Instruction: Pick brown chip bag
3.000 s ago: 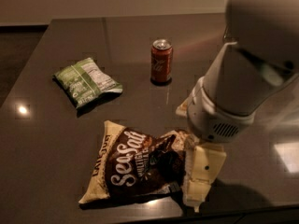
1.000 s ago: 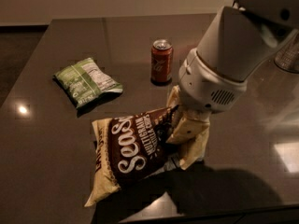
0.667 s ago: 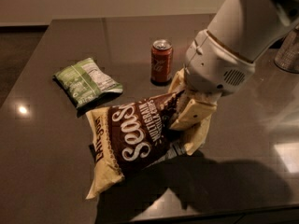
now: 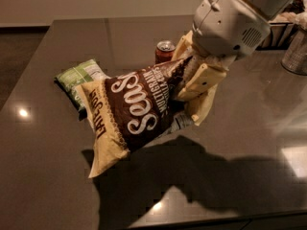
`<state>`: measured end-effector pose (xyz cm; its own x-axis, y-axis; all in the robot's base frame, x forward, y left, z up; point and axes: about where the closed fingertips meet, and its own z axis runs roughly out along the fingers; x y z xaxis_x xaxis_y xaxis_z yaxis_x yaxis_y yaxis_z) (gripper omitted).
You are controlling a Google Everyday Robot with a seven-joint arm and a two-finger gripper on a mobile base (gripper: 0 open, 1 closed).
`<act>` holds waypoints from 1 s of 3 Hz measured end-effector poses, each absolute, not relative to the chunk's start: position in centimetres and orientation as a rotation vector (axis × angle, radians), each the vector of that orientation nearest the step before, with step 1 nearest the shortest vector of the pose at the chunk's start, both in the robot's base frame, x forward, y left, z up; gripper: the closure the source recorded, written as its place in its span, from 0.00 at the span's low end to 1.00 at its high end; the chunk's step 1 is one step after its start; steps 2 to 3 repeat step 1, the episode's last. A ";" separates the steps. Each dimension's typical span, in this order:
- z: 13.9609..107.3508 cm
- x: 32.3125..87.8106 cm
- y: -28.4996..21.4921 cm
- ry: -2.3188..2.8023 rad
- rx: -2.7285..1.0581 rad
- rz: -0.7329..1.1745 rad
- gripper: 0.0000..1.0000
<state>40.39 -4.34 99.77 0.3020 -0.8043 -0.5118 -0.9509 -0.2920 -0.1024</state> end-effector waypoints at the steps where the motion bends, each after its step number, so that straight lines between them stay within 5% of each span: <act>1: 100.0 40.9 -3.9 1.562 -2.168 0.500 1.00; 3: 100.0 40.9 -3.9 1.562 -2.168 0.500 1.00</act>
Offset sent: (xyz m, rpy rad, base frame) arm 0.0000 0.0000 0.0000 0.0000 0.0000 0.0000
